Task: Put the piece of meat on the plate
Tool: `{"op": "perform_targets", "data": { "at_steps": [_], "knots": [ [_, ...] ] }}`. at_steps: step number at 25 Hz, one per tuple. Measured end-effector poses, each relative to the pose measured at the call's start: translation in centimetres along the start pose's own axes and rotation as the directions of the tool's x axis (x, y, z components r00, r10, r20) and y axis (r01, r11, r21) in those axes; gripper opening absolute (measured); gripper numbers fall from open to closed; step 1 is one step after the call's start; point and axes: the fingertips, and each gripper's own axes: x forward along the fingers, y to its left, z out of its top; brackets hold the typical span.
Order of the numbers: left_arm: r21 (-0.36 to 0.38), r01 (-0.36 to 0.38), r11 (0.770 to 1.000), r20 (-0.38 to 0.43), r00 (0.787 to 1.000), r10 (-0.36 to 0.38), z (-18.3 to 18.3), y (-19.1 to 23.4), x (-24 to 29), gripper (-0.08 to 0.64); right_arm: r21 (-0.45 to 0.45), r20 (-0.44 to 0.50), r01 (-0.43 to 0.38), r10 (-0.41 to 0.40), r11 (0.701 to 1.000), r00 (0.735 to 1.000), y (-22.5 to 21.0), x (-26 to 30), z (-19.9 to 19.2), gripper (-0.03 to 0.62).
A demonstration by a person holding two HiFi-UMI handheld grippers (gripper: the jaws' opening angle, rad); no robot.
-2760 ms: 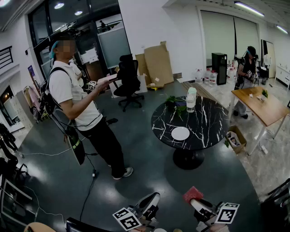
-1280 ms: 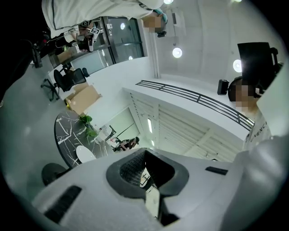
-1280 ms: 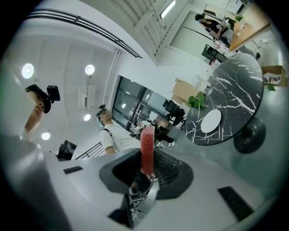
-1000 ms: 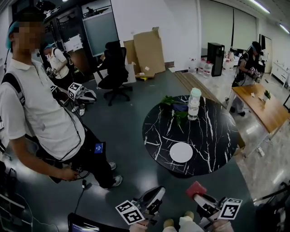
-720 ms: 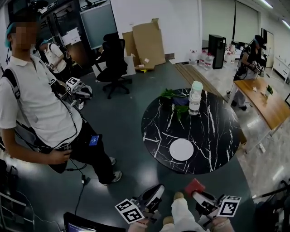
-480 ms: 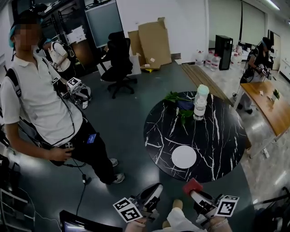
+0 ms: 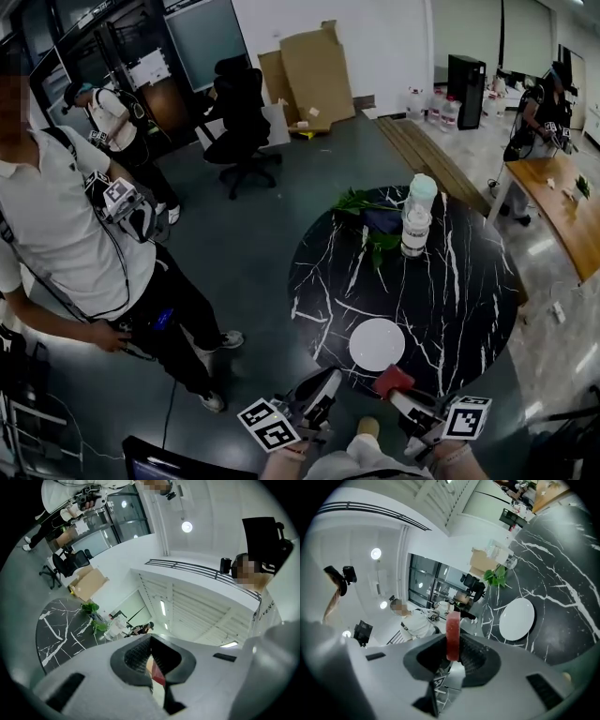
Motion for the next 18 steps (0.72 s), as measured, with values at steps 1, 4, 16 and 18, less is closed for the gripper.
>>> {"op": "perform_targets", "data": {
  "at_steps": [1,4,16,18],
  "knots": [
    [-0.004,-0.007,1.000,0.000,1.000,0.007,-0.2,0.5,0.3,0.006,0.007,-0.014,0.010,-0.010,1.000,1.000,-0.7,0.3,0.1,0.083],
    [-0.031,-0.035,0.999,0.001,0.999,0.035,-0.8,1.7,0.6,0.006,0.042,-0.054,0.048,-0.045,0.998,0.998,-2.8,1.3,0.0,0.083],
    [-0.071,-0.091,0.993,-0.028,0.996,0.089,-1.4,8.2,2.5,0.008,0.207,-0.073,0.121,-0.108,0.971,0.992,-9.6,5.3,1.3,0.083],
    [-0.057,-0.084,0.995,-0.040,0.996,0.082,-1.1,9.7,3.3,0.007,0.210,-0.074,0.120,-0.107,0.970,0.992,-10.6,6.8,1.6,0.083]
  ]
}}
